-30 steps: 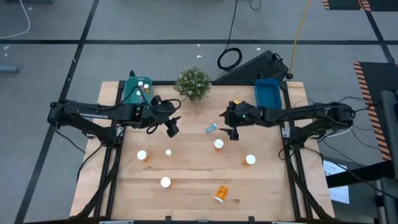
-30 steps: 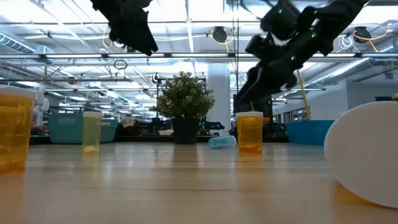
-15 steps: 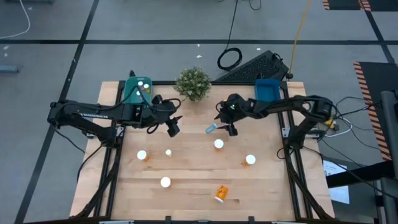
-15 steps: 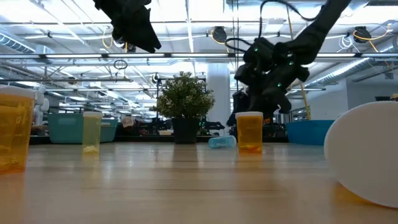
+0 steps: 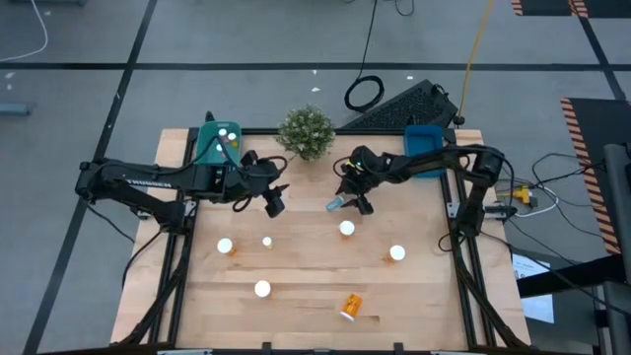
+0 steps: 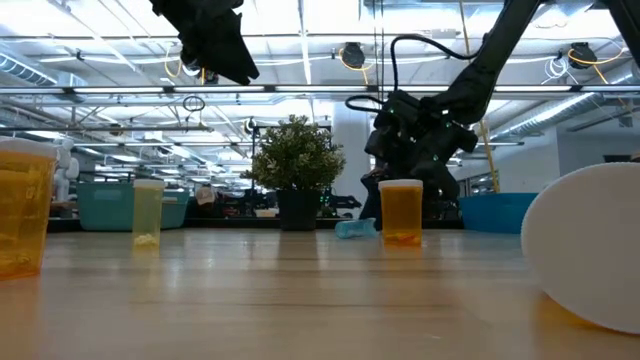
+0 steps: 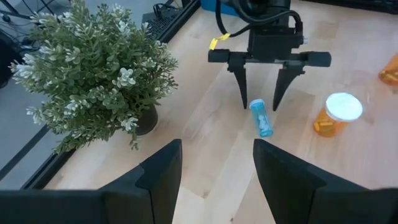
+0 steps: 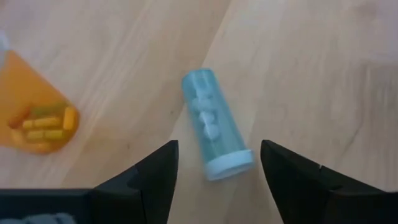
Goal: Pick and place medicine bottles into bin by pill shape (circle, oval)
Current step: Put the blue pill bottle into the green bin
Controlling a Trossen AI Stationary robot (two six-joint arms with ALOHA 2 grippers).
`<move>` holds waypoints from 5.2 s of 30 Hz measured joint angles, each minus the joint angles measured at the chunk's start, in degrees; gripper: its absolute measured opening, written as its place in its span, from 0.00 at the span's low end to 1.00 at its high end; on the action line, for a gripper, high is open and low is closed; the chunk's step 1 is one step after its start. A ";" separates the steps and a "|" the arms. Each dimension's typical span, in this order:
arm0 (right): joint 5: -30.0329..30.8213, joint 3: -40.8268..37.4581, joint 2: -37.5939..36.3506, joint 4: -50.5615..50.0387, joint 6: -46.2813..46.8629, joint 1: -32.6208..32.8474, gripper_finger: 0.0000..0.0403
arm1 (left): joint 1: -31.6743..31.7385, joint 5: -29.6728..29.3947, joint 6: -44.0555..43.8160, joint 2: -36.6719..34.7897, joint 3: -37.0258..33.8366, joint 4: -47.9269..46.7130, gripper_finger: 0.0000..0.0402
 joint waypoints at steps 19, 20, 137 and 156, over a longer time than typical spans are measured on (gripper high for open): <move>2.24 0.00 -0.64 0.02 0.39 0.19 0.27 | 0.15 -0.06 1.30 0.52 -0.16 1.14 0.50; 3.56 -0.02 -1.48 -0.19 0.45 0.33 0.28 | 0.15 -0.06 1.52 1.02 -0.48 2.91 0.50; 19.40 -14.03 -25.12 48.77 31.31 16.26 0.65 | 2.10 17.10 19.36 11.49 -22.79 88.60 0.25; 21.09 -14.01 -25.01 61.57 35.88 18.76 0.52 | 1.73 24.57 19.52 27.99 -13.15 109.70 0.25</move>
